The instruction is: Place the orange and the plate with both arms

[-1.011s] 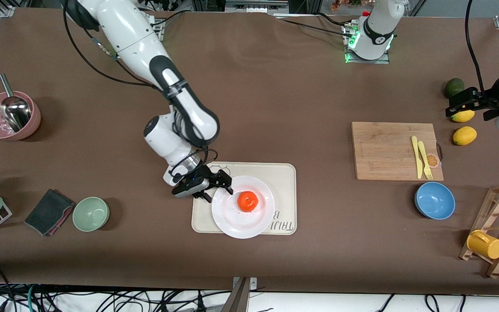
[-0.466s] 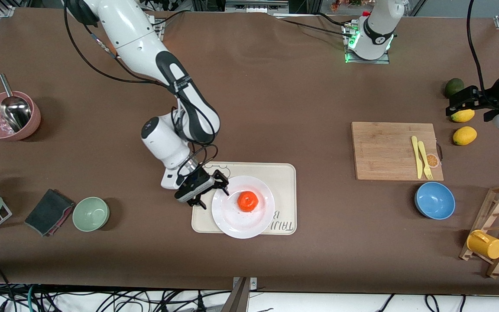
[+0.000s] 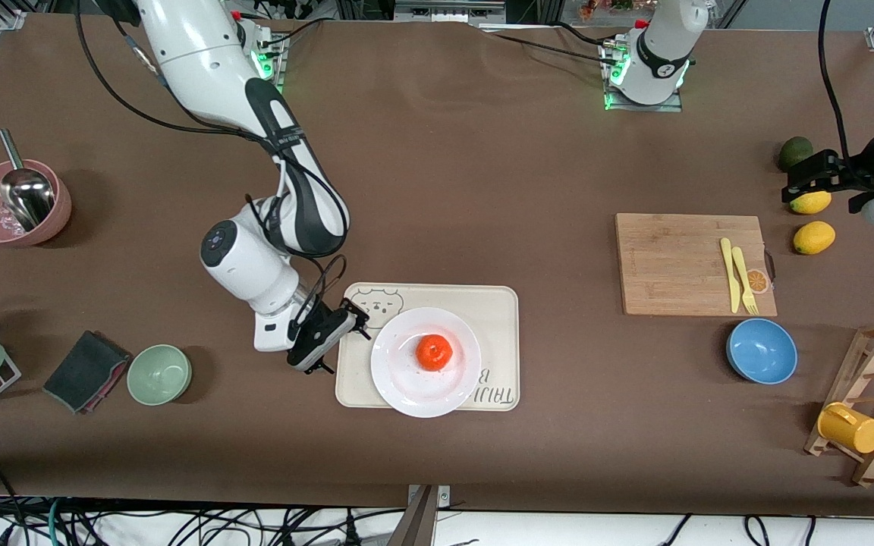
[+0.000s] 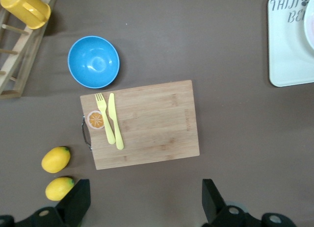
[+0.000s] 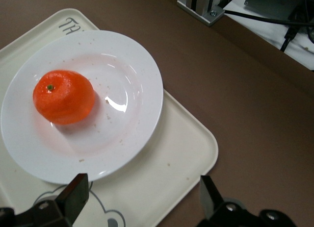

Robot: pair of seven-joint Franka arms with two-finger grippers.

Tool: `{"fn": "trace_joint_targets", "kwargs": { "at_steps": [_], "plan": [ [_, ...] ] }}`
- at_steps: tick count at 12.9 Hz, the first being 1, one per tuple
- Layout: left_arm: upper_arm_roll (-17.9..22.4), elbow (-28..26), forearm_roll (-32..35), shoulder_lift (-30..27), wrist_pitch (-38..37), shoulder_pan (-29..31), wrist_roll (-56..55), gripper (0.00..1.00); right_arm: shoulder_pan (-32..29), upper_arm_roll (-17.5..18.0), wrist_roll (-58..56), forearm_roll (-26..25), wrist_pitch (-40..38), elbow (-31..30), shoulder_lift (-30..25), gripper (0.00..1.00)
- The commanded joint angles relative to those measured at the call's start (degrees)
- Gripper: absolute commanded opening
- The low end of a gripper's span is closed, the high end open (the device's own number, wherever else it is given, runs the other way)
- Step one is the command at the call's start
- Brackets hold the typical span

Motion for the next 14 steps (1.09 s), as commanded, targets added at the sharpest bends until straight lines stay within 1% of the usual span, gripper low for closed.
{"fn": "trace_joint_targets", "kwargs": {
  "at_steps": [1,3,4,5,7,8,9,10,11,12,13,14],
  "plan": [
    [-0.09,1.20,2.39,0.54,-0.85,-0.57,1.31,1.00,0.31,-4.22,0.07,-5.89,-13.64,-0.27,-4.71,1.00],
    [-0.09,1.29,2.22,0.63,-0.85,-0.57,1.31,1.00,0.48,-7.82,3.83,-7.14,-25.95,-0.27,-8.06,1.00],
    [-0.09,1.29,2.13,0.63,-0.85,-0.57,1.31,1.00,0.48,-9.14,7.86,-8.80,-31.67,-0.27,-9.55,1.00],
    [-0.09,1.37,2.13,0.63,-0.85,-0.57,1.31,1.00,0.48,-9.67,13.12,-12.38,-36.60,0.25,-11.05,1.00],
    [-0.09,1.38,2.04,0.63,-0.85,-0.57,1.31,1.00,0.57,-9.42,24.11,-20.64,-46.36,4.10,-12.20,1.00],
    [-0.09,1.38,1.95,0.63,-0.85,-0.57,1.31,1.00,0.83,-9.42,29.21,-23.46,-50.15,5.95,-12.29,1.00],
    [-0.09,1.38,1.86,0.63,-0.85,-0.57,1.31,1.00,2.05,-9.68,34.30,-28.36,-52.53,6.40,-12.47,1.00],
    [-0.09,1.38,1.86,0.63,-0.85,-0.57,1.31,1.00,3.02,-9.24,38.10,-34.15,-53.51,6.41,-13.42,1.00],
    [-0.09,1.38,1.86,0.63,-0.85,-0.57,1.31,1.00,5.12,-9.59,43.27,-38.82,-54.74,6.32,-13.87,1.00],
    [-0.09,1.38,1.86,0.63,-0.85,-0.57,1.31,1.00,5.75,-9.68,48.54,-40.35,-57.02,6.40,-15.09,1.00],
    [-0.09,1.38,1.86,0.63,-0.85,-0.57,1.31,1.00,5.58,-9.50,51.64,-40.71,-58.08,6.41,-15.89,1.00],
    [-0.09,1.38,1.86,0.63,-0.85,-0.57,1.31,1.00,3.23,-8.89,51.15,-39.85,-57.48,5.71,-19.38,1.00]
  ]
}}
